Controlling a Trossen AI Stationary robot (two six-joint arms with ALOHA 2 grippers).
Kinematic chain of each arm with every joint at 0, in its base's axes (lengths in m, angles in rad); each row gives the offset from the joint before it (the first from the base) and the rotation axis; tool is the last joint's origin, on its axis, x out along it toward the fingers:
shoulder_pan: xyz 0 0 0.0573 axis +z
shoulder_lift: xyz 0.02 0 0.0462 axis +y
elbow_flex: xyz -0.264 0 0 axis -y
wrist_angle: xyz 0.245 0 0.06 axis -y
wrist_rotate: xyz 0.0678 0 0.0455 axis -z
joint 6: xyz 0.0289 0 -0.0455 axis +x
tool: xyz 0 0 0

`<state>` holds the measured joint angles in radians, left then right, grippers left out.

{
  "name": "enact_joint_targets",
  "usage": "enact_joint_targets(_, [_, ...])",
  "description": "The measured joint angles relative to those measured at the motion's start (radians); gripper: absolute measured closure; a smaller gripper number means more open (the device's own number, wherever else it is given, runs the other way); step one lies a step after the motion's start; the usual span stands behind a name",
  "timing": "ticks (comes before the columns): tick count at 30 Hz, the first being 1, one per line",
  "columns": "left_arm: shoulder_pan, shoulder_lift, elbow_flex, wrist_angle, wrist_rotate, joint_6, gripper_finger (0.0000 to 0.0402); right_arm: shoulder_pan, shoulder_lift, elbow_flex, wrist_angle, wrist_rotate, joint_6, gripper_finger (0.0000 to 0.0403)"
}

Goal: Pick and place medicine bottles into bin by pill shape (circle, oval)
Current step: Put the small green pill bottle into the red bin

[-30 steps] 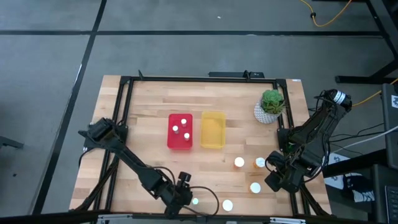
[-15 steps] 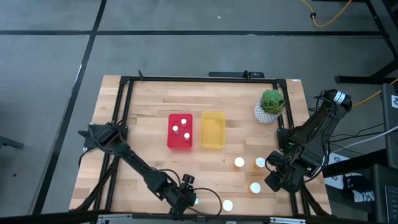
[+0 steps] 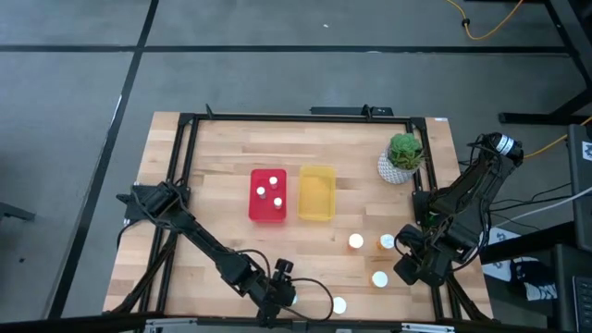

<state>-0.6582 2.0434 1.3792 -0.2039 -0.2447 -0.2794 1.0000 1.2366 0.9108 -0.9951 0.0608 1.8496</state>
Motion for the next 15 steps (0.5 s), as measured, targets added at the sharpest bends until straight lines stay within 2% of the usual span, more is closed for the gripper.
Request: enact_joint_targets(15, [0.0,0.0,-0.001,0.043,0.003,0.001,0.0229,0.0,0.0,0.0,0.0,0.0,0.0,0.0268])
